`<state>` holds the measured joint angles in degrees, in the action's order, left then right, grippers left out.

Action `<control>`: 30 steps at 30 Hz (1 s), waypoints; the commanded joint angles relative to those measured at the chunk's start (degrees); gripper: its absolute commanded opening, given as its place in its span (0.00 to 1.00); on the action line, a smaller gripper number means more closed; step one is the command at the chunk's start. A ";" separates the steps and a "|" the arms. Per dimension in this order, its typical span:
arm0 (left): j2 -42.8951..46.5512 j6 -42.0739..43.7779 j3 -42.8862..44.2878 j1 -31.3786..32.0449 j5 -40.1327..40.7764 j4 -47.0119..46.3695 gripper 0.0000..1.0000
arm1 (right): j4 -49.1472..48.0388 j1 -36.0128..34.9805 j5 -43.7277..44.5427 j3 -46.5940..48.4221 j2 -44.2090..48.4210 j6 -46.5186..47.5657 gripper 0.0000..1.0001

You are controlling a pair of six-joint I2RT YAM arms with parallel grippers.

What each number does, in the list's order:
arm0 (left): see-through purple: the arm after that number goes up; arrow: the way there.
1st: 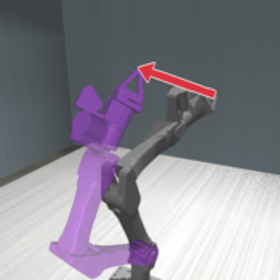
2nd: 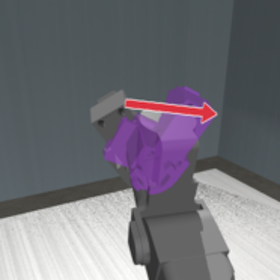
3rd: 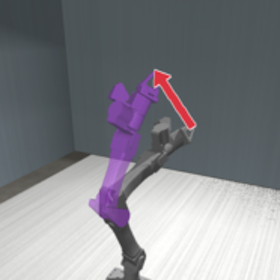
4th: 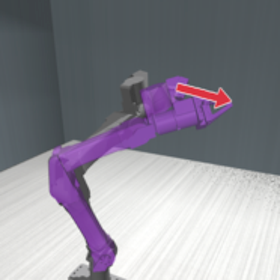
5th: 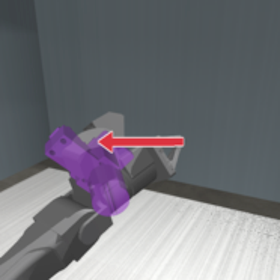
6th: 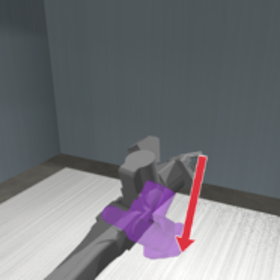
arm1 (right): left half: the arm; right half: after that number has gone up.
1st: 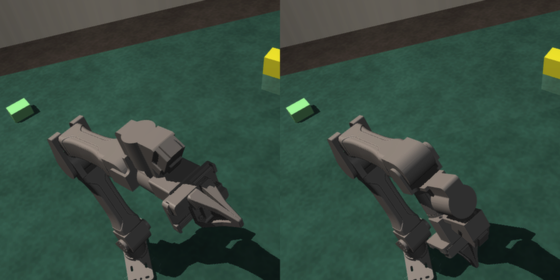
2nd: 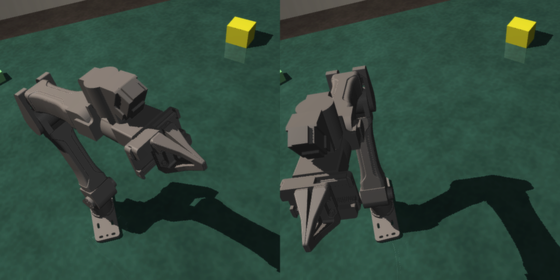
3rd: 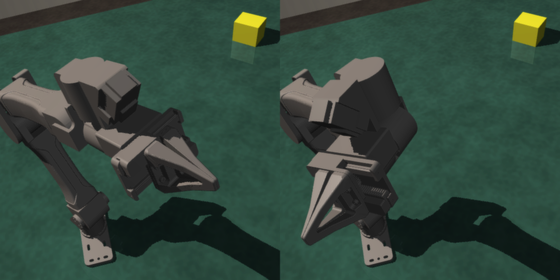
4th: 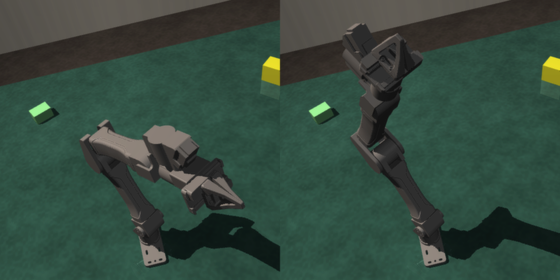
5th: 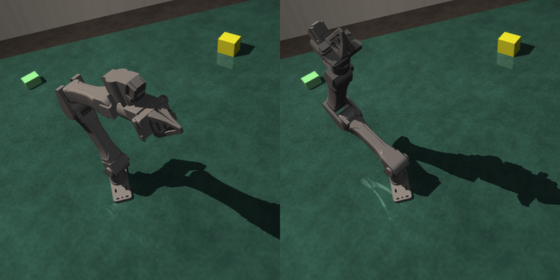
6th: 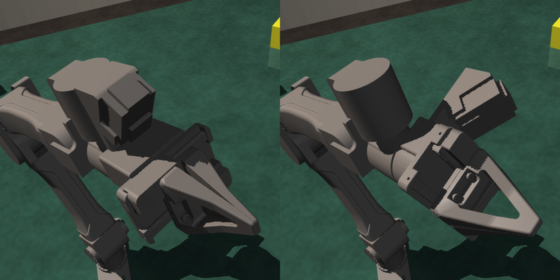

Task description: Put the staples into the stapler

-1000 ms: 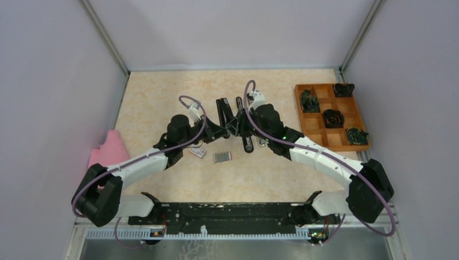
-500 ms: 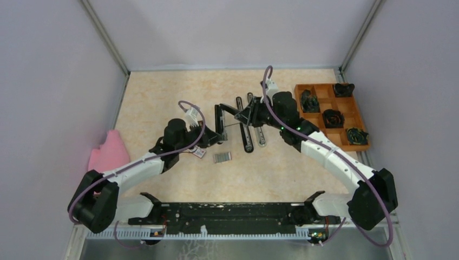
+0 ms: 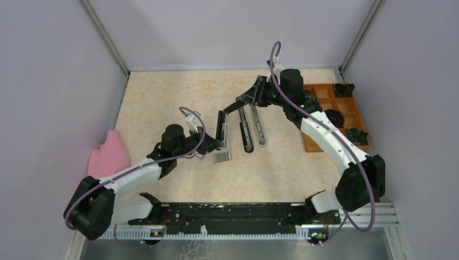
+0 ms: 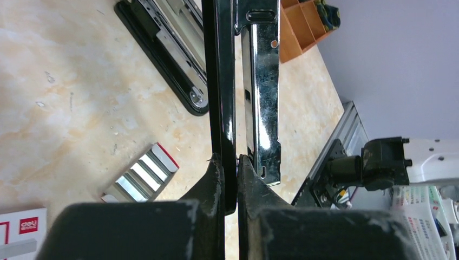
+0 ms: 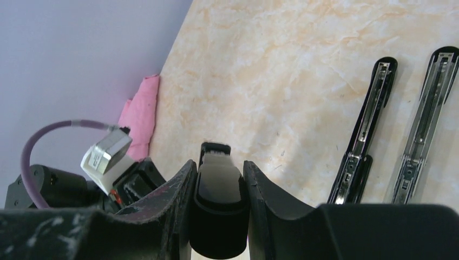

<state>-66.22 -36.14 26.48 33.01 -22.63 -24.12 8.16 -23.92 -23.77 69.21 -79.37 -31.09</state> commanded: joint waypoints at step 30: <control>-1.20 -5.83 -4.57 11.11 -10.27 -24.53 0.00 | 2.65 3.80 2.63 14.61 -17.55 5.32 0.45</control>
<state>-68.90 -41.56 21.76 42.48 -29.63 -34.61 14.76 -21.47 -28.86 79.88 -97.21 -31.79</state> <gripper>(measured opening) 0.056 0.387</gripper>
